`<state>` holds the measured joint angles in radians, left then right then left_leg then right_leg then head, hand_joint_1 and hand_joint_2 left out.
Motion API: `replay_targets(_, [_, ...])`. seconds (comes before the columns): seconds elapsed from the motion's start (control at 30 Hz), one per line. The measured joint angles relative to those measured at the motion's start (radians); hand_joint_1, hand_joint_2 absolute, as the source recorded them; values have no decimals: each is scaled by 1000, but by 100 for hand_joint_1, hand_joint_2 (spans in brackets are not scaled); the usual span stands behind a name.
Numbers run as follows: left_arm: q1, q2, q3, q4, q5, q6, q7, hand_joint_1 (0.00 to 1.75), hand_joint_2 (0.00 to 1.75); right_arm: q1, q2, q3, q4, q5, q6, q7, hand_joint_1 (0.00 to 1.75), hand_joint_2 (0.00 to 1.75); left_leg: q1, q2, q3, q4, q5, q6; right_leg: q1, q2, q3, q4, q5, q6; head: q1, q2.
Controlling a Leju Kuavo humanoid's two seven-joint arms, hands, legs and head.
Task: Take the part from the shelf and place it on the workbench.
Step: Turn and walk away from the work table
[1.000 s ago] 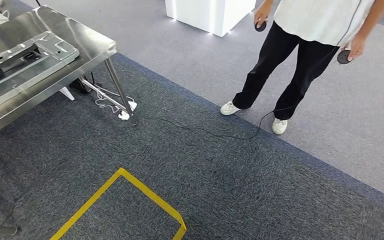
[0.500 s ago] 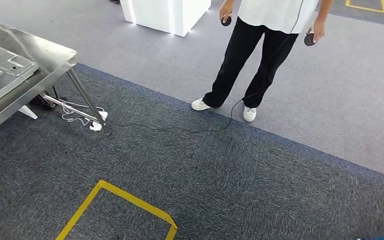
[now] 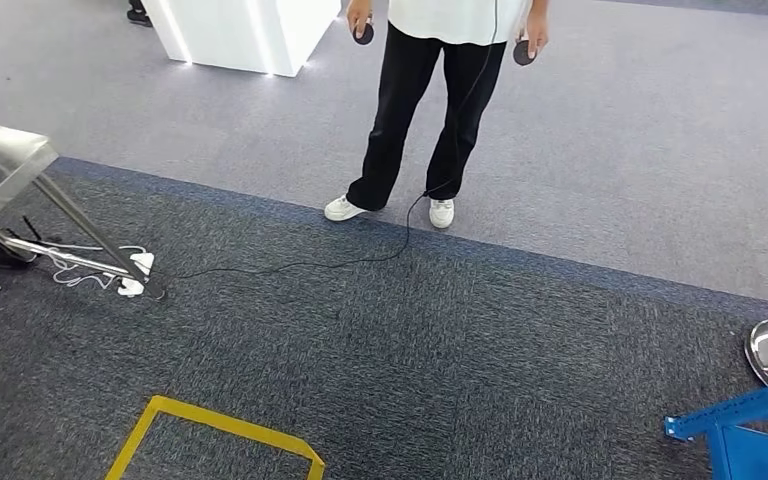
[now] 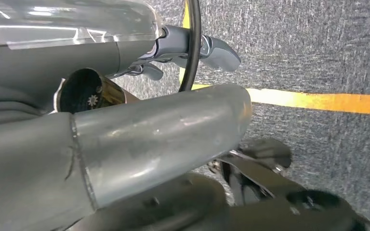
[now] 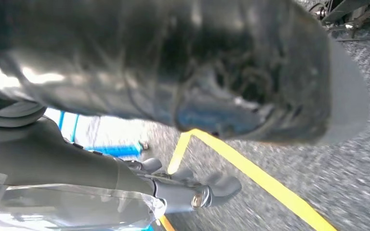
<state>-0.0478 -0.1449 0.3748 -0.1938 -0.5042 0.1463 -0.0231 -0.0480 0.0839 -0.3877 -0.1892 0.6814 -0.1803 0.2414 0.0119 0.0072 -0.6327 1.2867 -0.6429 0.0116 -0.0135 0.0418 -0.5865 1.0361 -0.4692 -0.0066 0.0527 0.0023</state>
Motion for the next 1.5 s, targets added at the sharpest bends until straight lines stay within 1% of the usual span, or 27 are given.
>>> replay_targets(0.07, [2,3,2,0,-7,-2,9,0,0,1,3,-6,0,0,-5,-17,0,0,-13,-22,43,-114,83,21,3,28,5,0,0,-1,0,0])
replay_targets(0.1, [2,5,3,0,-11,-3,11,0,0,1,6,-7,0,1,-8,-28,0,0,-19,-48,69,-180,117,31,3,41,6,0,0,0,0,0])
replay_targets(0.17, [1,9,4,0,-17,-6,9,0,0,-2,11,-10,0,4,-12,-43,0,0,-27,-85,96,-257,149,43,-1,64,1,0,3,5,0,0])
replay_targets(0.2, [0,10,4,0,-19,-6,6,0,0,-2,12,-11,0,5,-13,-45,0,0,-29,-88,98,-266,148,45,-3,75,-2,-2,6,10,0,0])
replay_targets(0.23, [-3,9,4,0,-20,-7,1,0,0,-1,13,-13,0,7,-12,-43,0,0,-30,-78,101,-273,153,46,-4,86,-4,-5,9,16,-1,0])
replay_targets(0.3, [-5,8,4,0,-22,-6,-5,0,0,1,12,-14,1,12,-10,-35,0,0,-26,-54,113,-298,167,49,0,62,-12,8,-1,24,0,0])
replay_targets(0.33, [-4,8,5,0,-22,-6,-6,0,0,1,12,-15,1,13,-10,-32,0,0,-23,-40,118,-310,174,52,3,36,-27,40,-23,27,1,0])
replay_targets(0.4, [-1,8,5,0,-23,-6,-8,0,0,0,12,-17,1,15,-10,-30,0,0,-21,-11,119,-319,178,57,6,-15,-80,153,-89,31,2,0])
replay_targets(0.47, [1,8,5,0,-22,-7,-8,0,0,0,12,-19,1,16,-9,-30,0,0,-22,19,118,-316,175,56,0,-29,-121,243,-120,39,2,0])
replay_targets(0.5, [1,7,5,0,-22,-7,-9,0,0,0,12,-19,1,16,-9,-28,0,0,-21,33,118,-314,172,54,-4,-34,-117,240,-109,43,2,0])
replay_targets(0.53, [1,7,5,0,-22,-7,-10,0,0,1,11,-20,1,16,-9,-26,0,0,-19,46,118,-310,168,51,-7,-41,-93,199,-82,47,2,0])
replay_targets(0.6, [0,5,6,0,-21,-7,-14,0,0,0,9,-22,1,16,-8,-17,0,0,-18,68,117,-296,157,41,-9,-74,-19,68,-25,48,2,0])
replay_targets(0.67, [-2,5,7,0,-21,-6,-14,0,0,-1,6,-24,1,16,-7,-11,0,0,-20,84,117,-285,145,27,-4,-94,19,-4,-6,37,1,0])
replay_targets(0.77, [-9,5,11,0,-23,-7,-3,0,0,2,4,-29,1,16,-8,-15,0,0,-17,96,125,-280,137,9,-1,-75,17,-12,-3,17,1,0])
replay_targets(0.83, [-10,5,13,0,-28,-8,5,0,0,1,2,-32,1,16,-12,-26,0,0,-12,61,111,-240,104,-2,-5,-58,17,-19,4,4,1,0])
replay_targets(0.9, [-7,4,14,0,-33,-9,9,0,0,-2,-1,-35,0,16,-15,-37,0,0,-7,15,58,-122,34,-8,-6,-39,13,-21,9,-4,0,0])
replay_targets(0.93, [-5,4,14,0,-35,-9,9,0,0,-3,-3,-37,0,16,-16,-40,0,0,-6,6,24,-51,3,-9,-4,-28,10,-21,10,-5,0,0])
replay_targets(0.97, [-3,3,14,0,-36,-9,10,0,0,-3,-3,-37,0,17,-16,-42,0,0,-5,3,1,-2,-10,-10,-3,-16,9,-20,11,-6,0,0])
replay_targets(1.0, [-2,3,14,0,-38,-9,10,0,0,-3,-4,-38,0,17,-16,-44,0,0,-5,2,-6,11,-1,-8,-2,-3,8,-19,11,-6,0,0])
replay_targets(1.07, [-2,2,14,0,-40,-9,10,0,0,-3,-4,-39,0,17,-16,-45,0,0,-5,-11,35,-79,68,-2,-1,23,9,-16,12,-5,0,0])
replay_targets(1.13, [0,2,14,0,-41,-9,7,0,0,-4,-3,-39,0,17,-16,-45,0,0,-4,-63,92,-214,128,6,-1,49,6,-12,14,1,1,0])
replay_targets(1.2, [-1,2,15,0,-43,-8,2,0,0,-5,-3,-39,0,17,-16,-45,0,0,-6,-95,112,-270,142,11,-5,71,-3,-11,20,14,1,0])
replay_targets(1.27, [-5,2,15,0,-44,-7,-1,0,0,-2,-3,-43,0,17,-16,-45,0,0,-7,-76,115,-279,149,20,-9,86,-9,-15,27,28,1,0])
replay_targets(1.33, [-6,2,15,0,-45,-7,-3,0,0,1,-3,-49,1,17,-16,-44,0,0,-4,-50,120,-295,161,34,-5,46,-22,9,7,36,2,0])
replay_targets(1.4, [-4,2,15,0,-46,-7,-4,0,0,-1,-3,-52,1,17,-16,-41,0,0,-6,-19,119,-302,168,43,-2,-12,-67,106,-55,40,3,0])
replay_targets(1.47, [0,2,15,0,-49,-7,-1,0,0,-2,-3,-53,1,17,-16,-38,0,0,-10,13,114,-300,168,46,-3,-30,-122,228,-109,47,3,0])
replay_targets(1.5, [0,2,15,0,-50,-7,1,0,0,-2,-3,-53,1,17,-16,-37,0,0,-11,29,112,-298,167,46,-5,-33,-131,255,-112,49,3,0])
